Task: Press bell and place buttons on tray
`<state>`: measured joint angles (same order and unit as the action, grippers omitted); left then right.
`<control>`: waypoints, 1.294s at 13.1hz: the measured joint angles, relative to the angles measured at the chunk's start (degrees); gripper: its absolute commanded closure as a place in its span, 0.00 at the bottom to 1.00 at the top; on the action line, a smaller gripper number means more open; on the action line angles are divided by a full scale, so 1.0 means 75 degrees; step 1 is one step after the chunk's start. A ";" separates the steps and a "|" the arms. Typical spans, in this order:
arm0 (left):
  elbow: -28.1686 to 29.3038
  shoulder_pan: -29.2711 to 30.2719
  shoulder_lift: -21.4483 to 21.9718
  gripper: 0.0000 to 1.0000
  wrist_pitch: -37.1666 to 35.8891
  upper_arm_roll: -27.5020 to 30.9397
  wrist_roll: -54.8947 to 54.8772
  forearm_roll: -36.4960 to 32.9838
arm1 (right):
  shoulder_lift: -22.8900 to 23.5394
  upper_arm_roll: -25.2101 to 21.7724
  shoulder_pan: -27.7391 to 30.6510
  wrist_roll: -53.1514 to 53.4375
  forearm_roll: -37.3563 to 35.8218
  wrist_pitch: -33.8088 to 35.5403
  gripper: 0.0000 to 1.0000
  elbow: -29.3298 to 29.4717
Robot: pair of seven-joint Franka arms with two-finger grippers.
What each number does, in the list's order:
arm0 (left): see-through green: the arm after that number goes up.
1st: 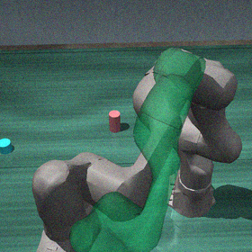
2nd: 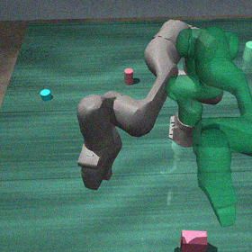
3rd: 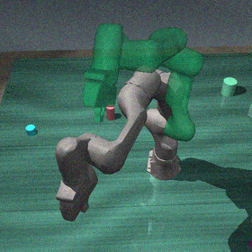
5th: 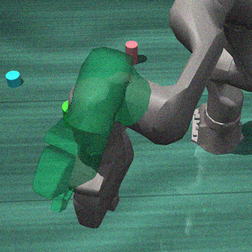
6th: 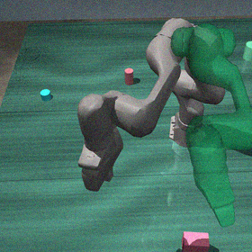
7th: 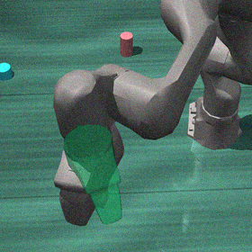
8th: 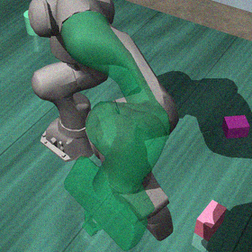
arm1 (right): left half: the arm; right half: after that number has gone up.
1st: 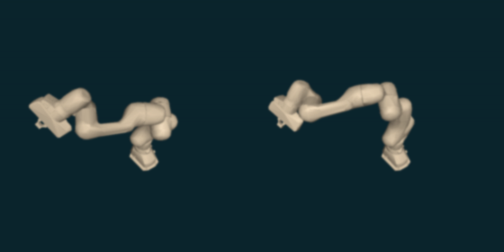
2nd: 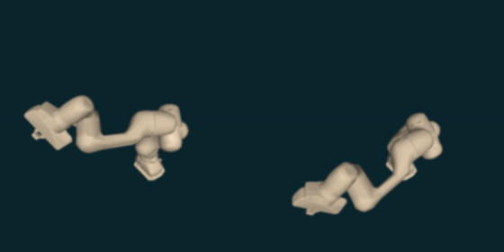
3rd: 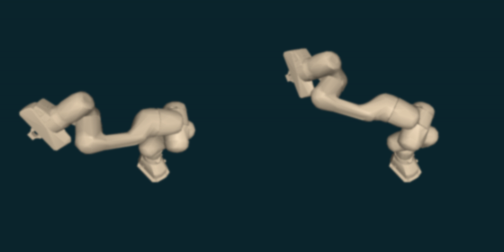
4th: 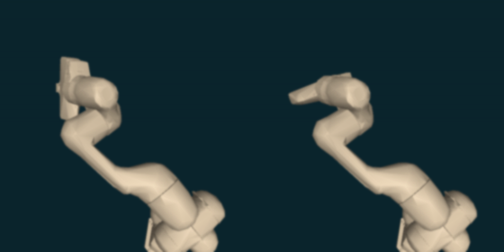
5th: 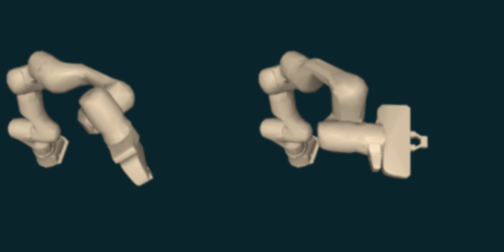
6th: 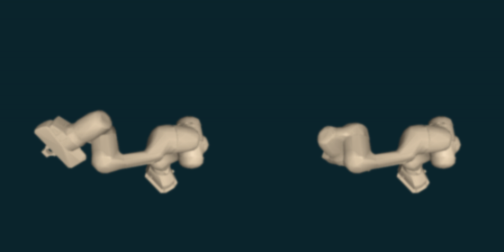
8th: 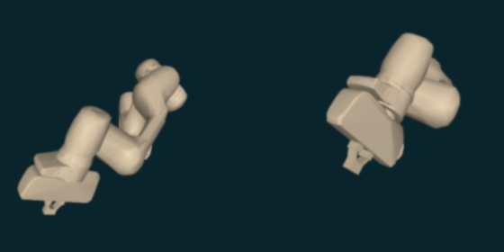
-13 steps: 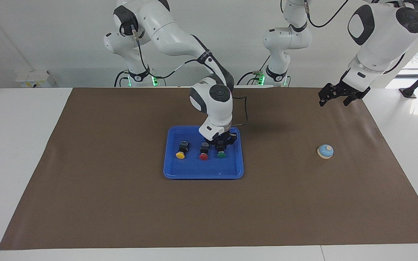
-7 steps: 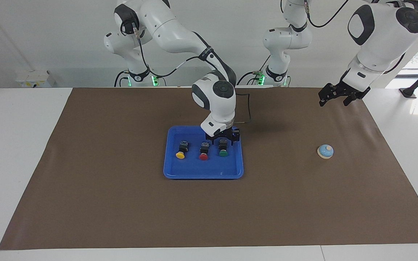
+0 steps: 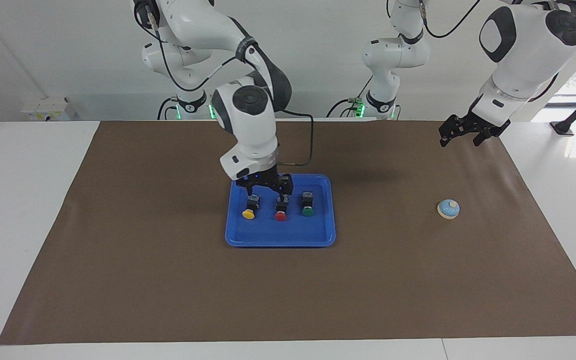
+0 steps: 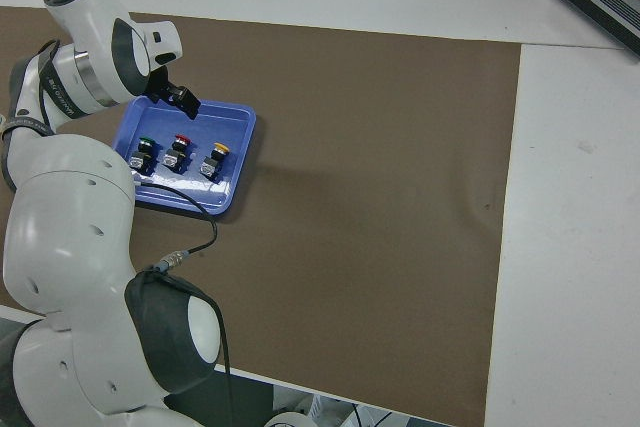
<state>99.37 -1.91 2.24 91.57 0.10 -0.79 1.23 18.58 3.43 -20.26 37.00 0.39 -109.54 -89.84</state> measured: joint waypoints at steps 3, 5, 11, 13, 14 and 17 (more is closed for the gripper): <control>0.0000 0.0000 0.0000 0.00 0.0000 0.0000 0.0000 0.0000 | -0.0517 -0.0008 0.1002 -0.2021 0.0003 0.0941 0.00 -0.0003; 0.0000 0.0000 0.0000 0.00 0.0000 0.0000 0.0000 0.0000 | -0.0834 -0.0014 0.1551 -0.3201 0.0007 0.1459 0.00 -0.0007; 0.0000 0.0000 0.0000 0.00 0.0000 0.0000 0.0000 0.0000 | -0.2266 -0.0025 0.2310 -0.4520 0.0008 0.2618 0.00 -0.0458; 0.0000 0.0000 0.0000 0.00 0.0000 0.0000 0.0000 0.0000 | -0.2605 -0.0025 0.2441 -0.4557 0.0007 0.2957 0.00 -0.0536; 0.0000 0.0000 0.0000 0.00 0.0000 0.0000 0.0000 0.0000 | -0.2693 -0.0027 0.2465 -0.4557 0.0007 0.3029 0.00 -0.0545; 0.0000 0.0000 0.0000 0.00 0.0000 0.0000 0.0000 0.0000 | -0.2732 -0.0026 0.2616 -0.4557 0.0007 0.3040 0.00 -0.0548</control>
<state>99.37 -1.91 2.24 91.57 0.10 -0.79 1.23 -1.90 3.23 -0.64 2.82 0.44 -86.74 -93.95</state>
